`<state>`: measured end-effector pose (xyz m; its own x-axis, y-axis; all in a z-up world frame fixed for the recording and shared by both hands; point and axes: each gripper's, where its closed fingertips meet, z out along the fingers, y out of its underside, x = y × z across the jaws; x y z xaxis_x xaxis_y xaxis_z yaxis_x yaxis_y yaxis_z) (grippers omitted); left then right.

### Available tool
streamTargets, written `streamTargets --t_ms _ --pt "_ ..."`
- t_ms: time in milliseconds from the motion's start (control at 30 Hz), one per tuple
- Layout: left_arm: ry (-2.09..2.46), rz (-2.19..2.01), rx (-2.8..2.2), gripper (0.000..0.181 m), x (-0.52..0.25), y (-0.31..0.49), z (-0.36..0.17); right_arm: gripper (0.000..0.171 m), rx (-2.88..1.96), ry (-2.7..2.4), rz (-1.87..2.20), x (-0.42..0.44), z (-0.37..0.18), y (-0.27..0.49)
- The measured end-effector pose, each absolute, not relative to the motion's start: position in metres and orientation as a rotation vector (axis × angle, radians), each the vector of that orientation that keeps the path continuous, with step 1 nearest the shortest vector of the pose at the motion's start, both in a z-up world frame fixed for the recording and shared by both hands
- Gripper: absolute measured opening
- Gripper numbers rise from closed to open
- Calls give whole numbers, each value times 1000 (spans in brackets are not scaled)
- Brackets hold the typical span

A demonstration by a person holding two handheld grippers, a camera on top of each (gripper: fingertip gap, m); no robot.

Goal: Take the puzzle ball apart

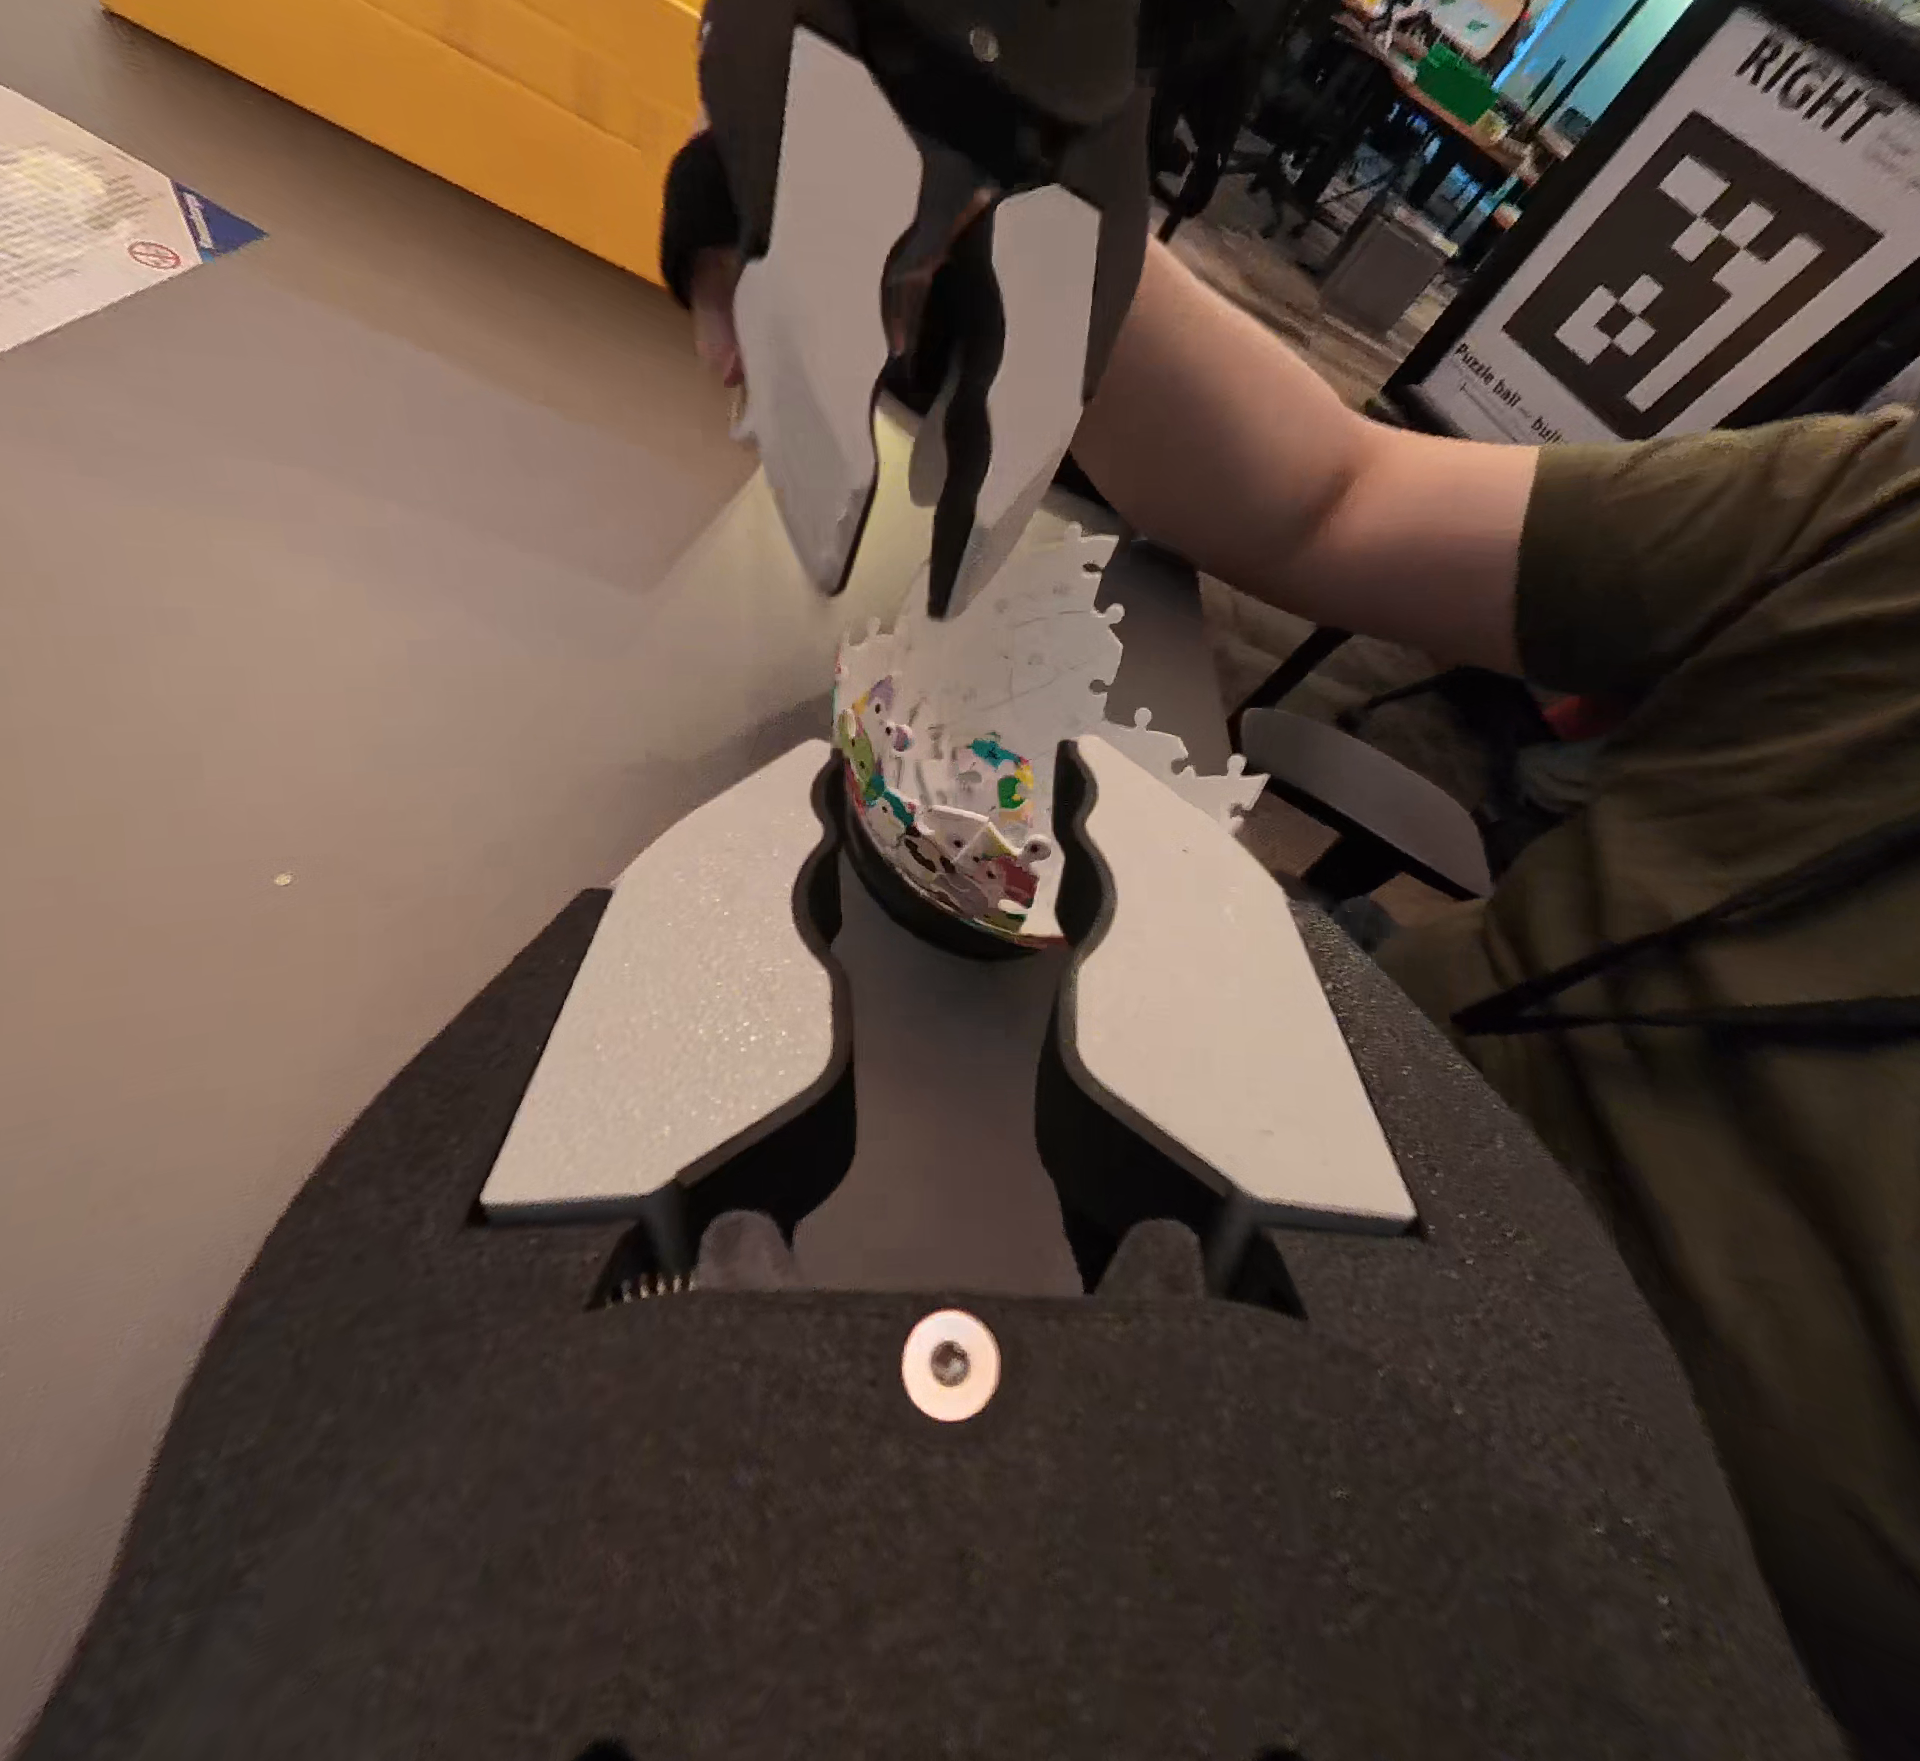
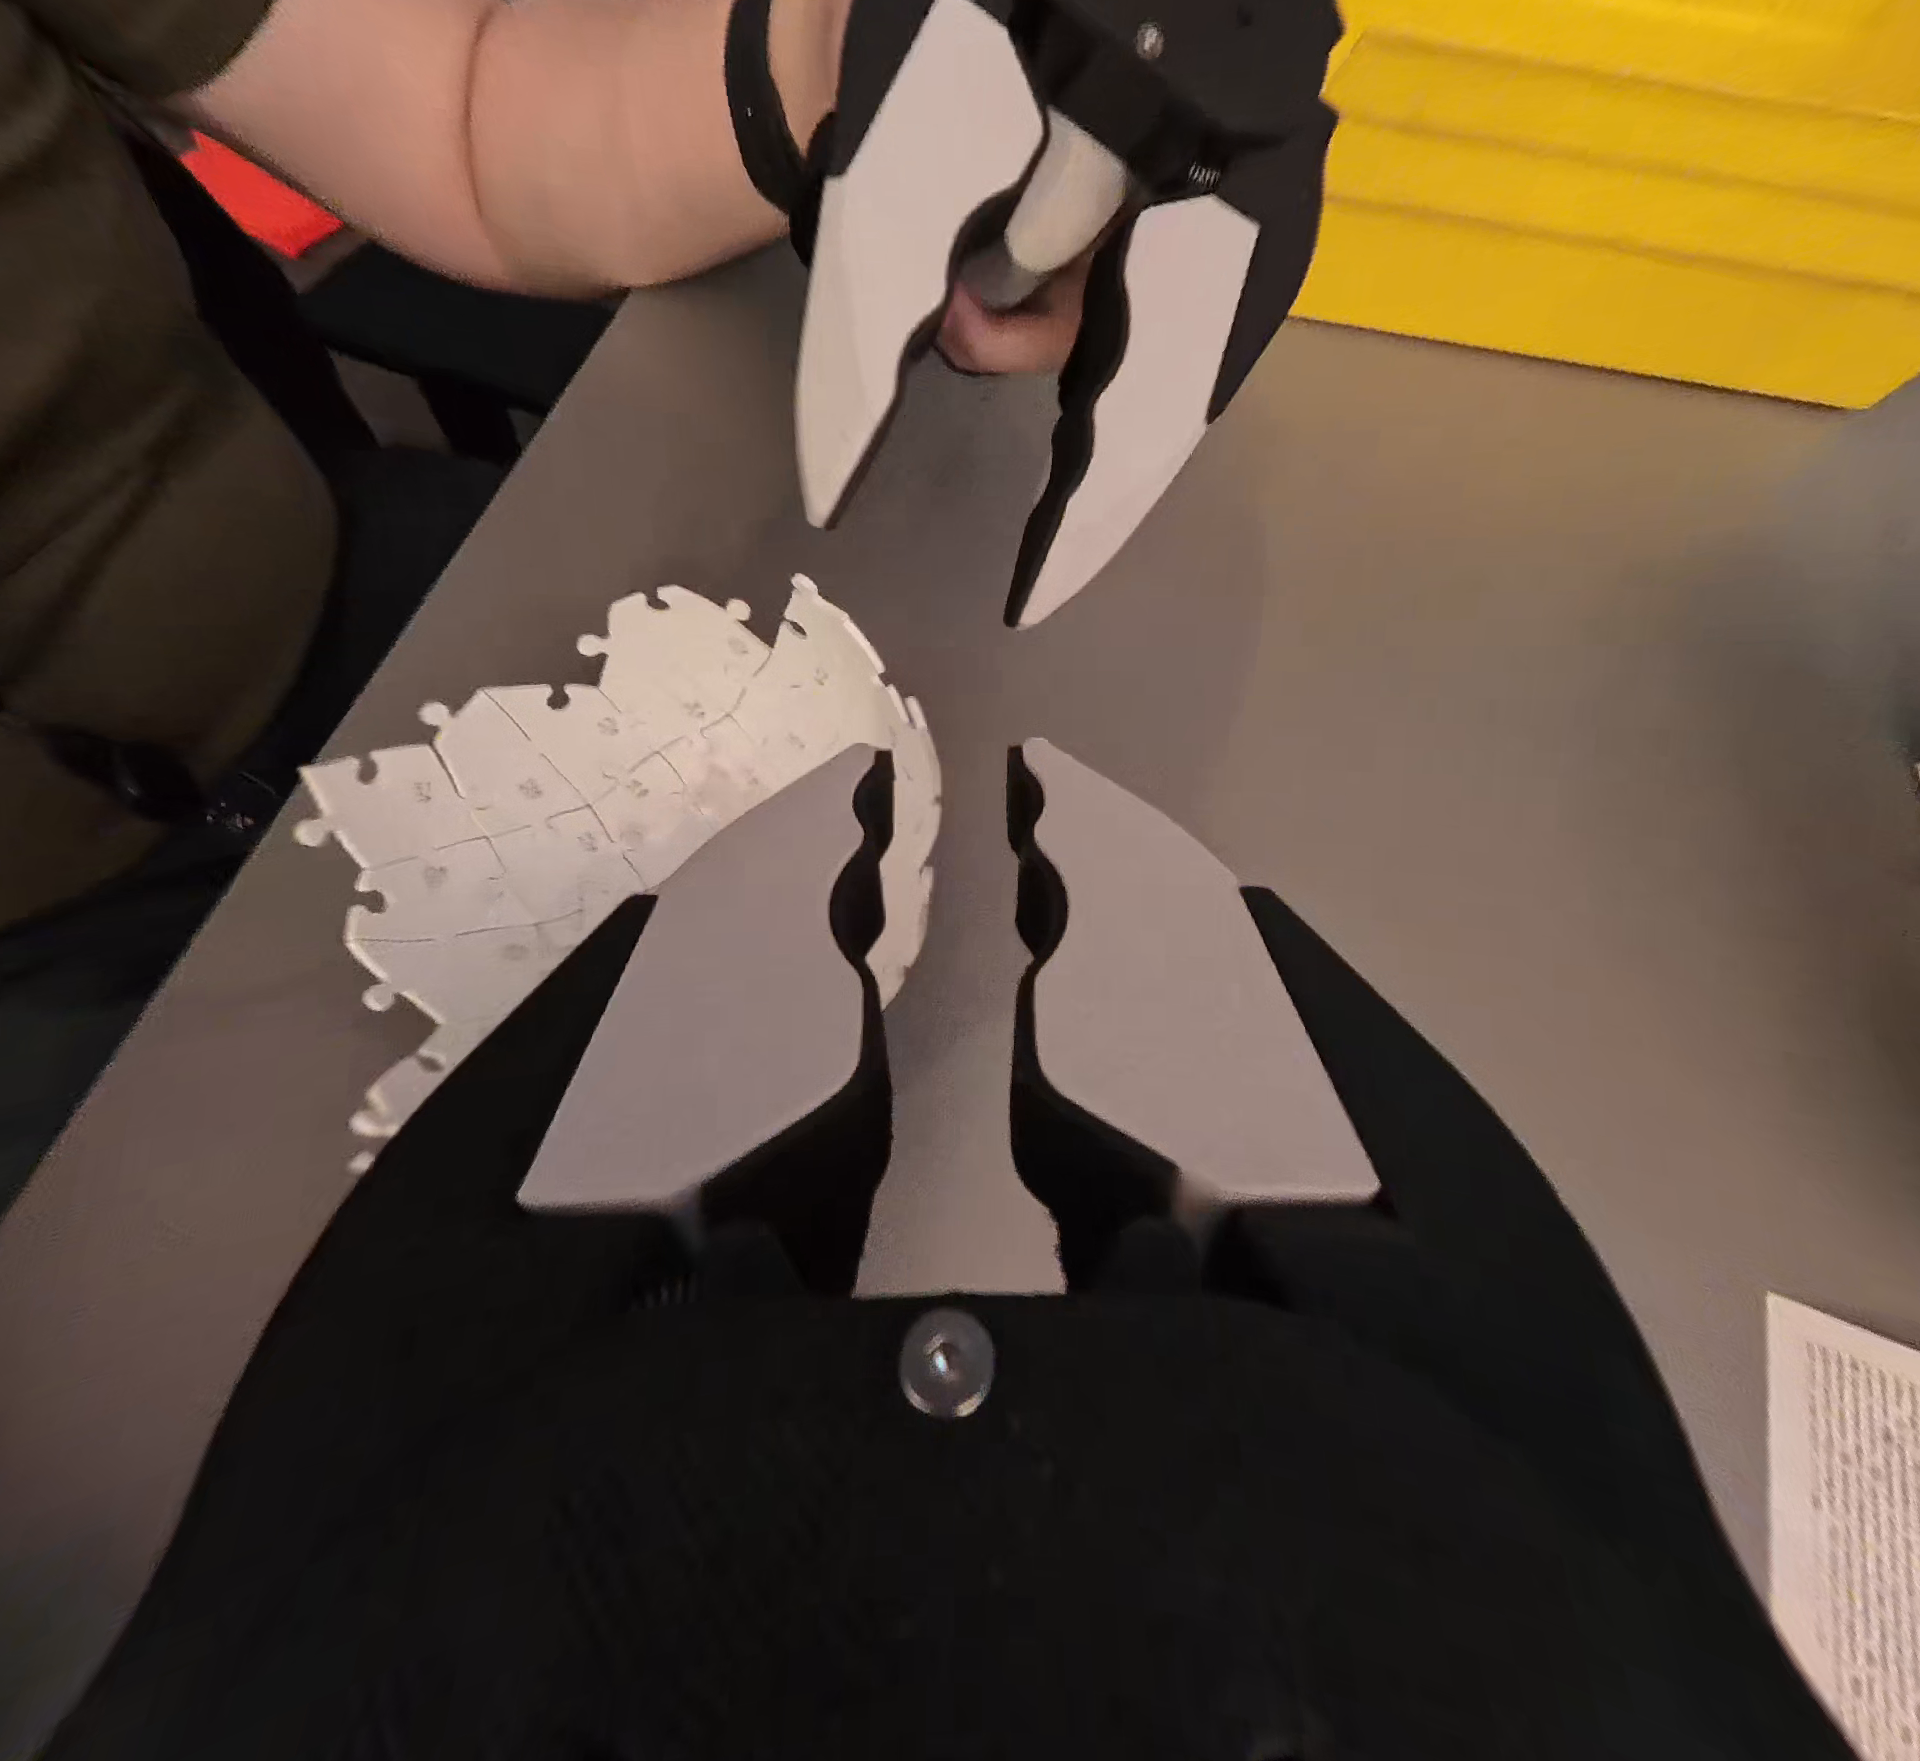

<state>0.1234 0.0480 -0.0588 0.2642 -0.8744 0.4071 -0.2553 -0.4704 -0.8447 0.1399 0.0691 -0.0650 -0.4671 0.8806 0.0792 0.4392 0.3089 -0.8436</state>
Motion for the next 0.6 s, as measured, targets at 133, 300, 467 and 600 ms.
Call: streamTargets --t_ms 133,300,467,600 --pt "1099 -1088 -1946 52 127 44 -72 21 -1113 -2058 1061 132 -76 58" --pt "1089 -1079 -2041 42 142 36 -81 5 -1131 -2088 972 129 -87 57" --pt "1049 -943 -2163 24 143 43 -95 4 -1223 -2066 928 135 -90 63" --pt "1047 -783 -2228 24 138 56 -102 3 -1233 -2036 861 141 -86 67"
